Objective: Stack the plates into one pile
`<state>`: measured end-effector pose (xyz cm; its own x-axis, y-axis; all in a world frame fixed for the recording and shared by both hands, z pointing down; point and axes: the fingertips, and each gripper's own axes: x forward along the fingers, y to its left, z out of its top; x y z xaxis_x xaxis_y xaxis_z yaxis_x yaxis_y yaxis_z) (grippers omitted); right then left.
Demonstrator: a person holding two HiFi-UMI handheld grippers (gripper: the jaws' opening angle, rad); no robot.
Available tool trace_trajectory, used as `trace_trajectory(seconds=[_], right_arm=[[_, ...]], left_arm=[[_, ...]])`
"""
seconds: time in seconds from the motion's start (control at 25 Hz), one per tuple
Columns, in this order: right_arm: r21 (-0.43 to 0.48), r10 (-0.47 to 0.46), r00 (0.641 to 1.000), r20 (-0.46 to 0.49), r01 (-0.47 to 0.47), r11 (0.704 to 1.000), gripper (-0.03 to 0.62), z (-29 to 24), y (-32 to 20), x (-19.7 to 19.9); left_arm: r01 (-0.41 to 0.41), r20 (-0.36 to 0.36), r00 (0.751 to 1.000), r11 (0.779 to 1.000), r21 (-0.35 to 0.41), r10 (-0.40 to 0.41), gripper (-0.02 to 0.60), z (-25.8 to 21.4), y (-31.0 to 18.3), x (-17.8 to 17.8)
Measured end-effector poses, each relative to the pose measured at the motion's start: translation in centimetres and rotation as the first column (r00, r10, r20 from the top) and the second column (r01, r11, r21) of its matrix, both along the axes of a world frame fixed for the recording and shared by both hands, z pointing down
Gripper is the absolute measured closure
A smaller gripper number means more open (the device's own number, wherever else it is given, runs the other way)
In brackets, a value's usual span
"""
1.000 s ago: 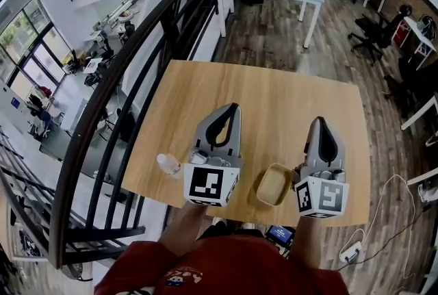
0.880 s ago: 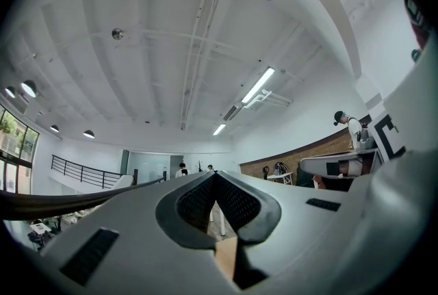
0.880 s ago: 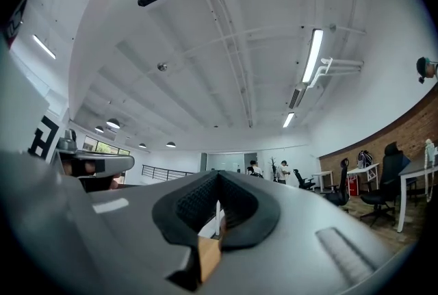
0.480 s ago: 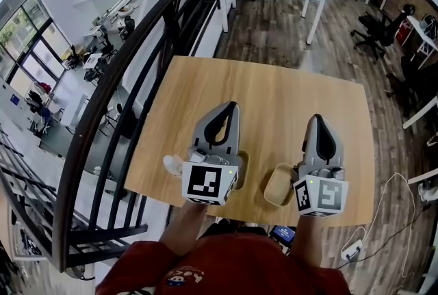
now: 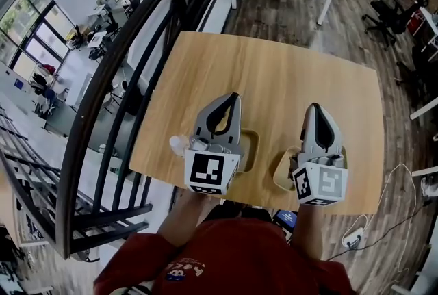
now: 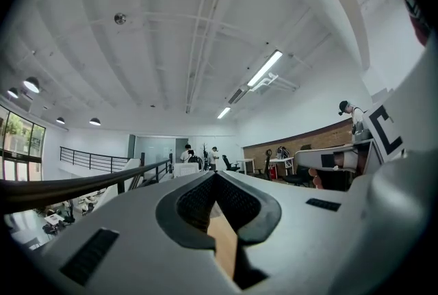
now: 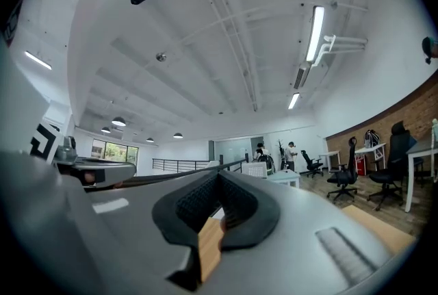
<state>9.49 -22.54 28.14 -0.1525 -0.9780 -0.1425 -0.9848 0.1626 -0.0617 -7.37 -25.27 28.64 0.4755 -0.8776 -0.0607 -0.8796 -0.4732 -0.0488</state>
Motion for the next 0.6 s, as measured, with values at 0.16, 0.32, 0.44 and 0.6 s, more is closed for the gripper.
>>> trace_trajectory(seconds=[0.16, 0.32, 0.44, 0.6], right_arm=[[-0.106, -0.009, 1.000, 0.023, 0.012, 0.994, 0.585, 4.2, -0.1, -1.1], [-0.210, -0.027, 0.999, 0.033, 0.033, 0.977, 0.585, 8.1, -0.2, -2.3], [-0.269, -0.036, 0.998, 0.042, 0.046, 0.962, 0.585, 10.8, 0.1, -3.4], [-0.356, -0.042, 0.998, 0.054, 0.058, 0.933, 0.585, 14.5, 0.4, -4.7]], left_arm=[[-0.010, 0.024, 1.000, 0.997, -0.081, 0.012, 0.575, 3.6, 0.6, -0.7], [0.005, 0.060, 0.998, 0.984, -0.176, 0.005, 0.575, 7.5, 0.6, -1.3], [0.010, 0.076, 0.997, 0.974, -0.227, 0.007, 0.575, 9.9, 0.8, -1.8], [0.022, 0.108, 0.994, 0.956, -0.293, 0.011, 0.575, 13.0, 1.2, -2.2]])
